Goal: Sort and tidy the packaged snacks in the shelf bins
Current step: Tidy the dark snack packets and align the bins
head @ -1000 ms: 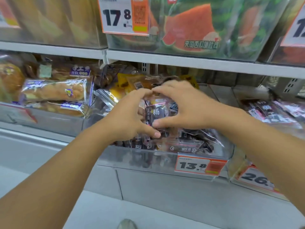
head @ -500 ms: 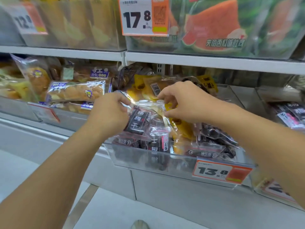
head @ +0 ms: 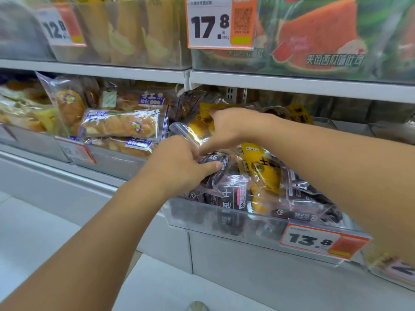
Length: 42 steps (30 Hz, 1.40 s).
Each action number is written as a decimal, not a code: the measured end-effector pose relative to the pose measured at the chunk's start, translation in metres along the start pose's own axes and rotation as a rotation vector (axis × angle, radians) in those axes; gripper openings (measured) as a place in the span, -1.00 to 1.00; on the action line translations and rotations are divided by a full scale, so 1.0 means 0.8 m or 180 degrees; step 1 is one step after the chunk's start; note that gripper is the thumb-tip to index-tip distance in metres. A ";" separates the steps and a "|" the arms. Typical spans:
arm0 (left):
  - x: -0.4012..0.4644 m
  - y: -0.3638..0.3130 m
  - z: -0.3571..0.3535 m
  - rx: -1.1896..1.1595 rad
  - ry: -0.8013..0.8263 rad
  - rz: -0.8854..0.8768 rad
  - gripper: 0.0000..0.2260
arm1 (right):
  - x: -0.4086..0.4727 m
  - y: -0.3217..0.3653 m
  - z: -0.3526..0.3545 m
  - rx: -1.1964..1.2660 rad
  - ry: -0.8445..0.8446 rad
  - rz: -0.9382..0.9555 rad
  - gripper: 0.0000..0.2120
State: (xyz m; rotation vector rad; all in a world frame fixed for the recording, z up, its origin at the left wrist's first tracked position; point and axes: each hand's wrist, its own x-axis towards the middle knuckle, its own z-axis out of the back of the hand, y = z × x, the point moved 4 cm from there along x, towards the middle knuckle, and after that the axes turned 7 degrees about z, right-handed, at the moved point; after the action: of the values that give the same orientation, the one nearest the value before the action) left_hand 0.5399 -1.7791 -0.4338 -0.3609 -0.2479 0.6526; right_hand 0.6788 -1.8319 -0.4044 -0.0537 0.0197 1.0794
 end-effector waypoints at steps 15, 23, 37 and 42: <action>0.009 0.009 -0.024 -0.2083 0.0523 -0.0031 0.22 | -0.019 0.033 0.017 -0.0243 -0.0673 -0.0072 -0.68; 0.006 0.014 -0.017 -0.1341 0.0380 0.0001 -0.06 | -0.005 0.049 0.012 -0.0897 -0.0730 -0.0097 -0.84; -0.003 0.007 -0.016 -0.1469 0.0638 0.0153 -0.03 | -0.022 0.017 0.003 0.0245 -0.0996 -0.0399 -0.61; -0.002 0.003 -0.014 -0.1657 0.0632 0.0079 -0.01 | -0.022 0.020 0.005 -0.0024 -0.0665 -0.0381 -0.74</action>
State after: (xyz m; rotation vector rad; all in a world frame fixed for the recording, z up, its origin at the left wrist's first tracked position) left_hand 0.5411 -1.7813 -0.4450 -0.9246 -0.2213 0.5660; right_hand 0.6565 -1.8396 -0.4003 0.0507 -0.1739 0.9610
